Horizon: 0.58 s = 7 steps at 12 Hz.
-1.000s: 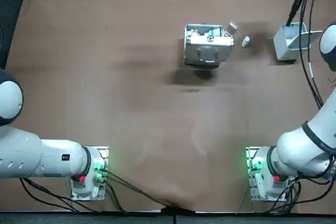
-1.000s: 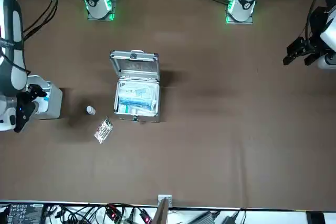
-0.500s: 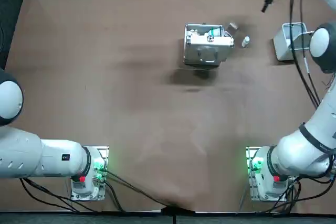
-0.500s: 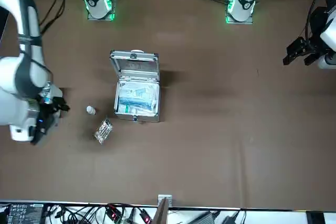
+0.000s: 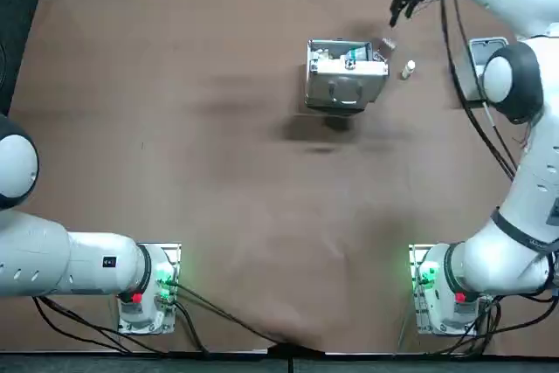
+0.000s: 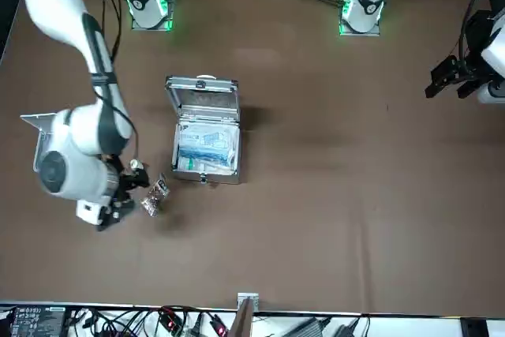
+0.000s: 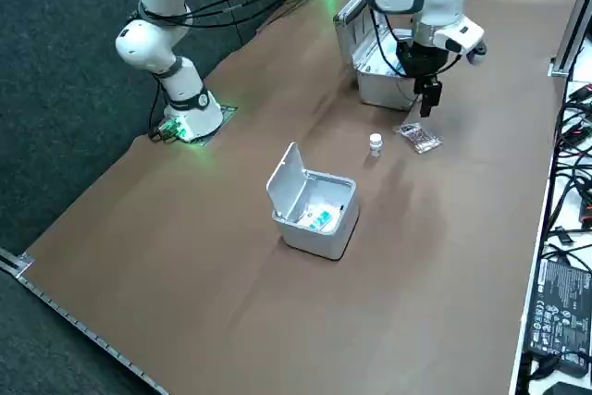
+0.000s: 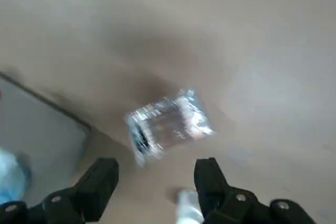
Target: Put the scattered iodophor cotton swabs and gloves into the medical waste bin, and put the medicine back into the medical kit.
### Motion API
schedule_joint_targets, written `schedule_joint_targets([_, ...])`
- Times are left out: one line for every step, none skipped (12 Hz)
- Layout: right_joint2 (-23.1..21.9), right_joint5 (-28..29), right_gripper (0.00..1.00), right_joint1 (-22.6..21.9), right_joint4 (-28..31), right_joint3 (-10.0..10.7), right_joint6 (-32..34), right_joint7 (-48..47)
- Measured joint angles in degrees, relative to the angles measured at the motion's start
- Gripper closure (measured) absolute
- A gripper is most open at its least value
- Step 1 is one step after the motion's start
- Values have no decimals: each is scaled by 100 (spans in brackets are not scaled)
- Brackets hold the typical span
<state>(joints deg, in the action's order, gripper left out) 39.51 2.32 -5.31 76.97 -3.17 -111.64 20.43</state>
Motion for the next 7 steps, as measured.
schedule_joint_targets([103, -1, 10, -153, 39, 2, -184, -384])
schedule_joint_targets([196, -14, 15, -269, 78, 9, -318, -717])
schedule_joint_targets([280, -28, 15, -347, 110, 16, -416, -958])
schedule_joint_targets([364, -37, 18, -396, 129, 24, -481, -1130])
schedule_joint_targets([433, -45, 18, -420, 135, 26, -513, -1259])
schedule_joint_targets([489, -47, 21, -429, 136, 29, -523, -1432])
schedule_joint_targets([527, -58, 22, -432, 137, 32, -524, -1646])
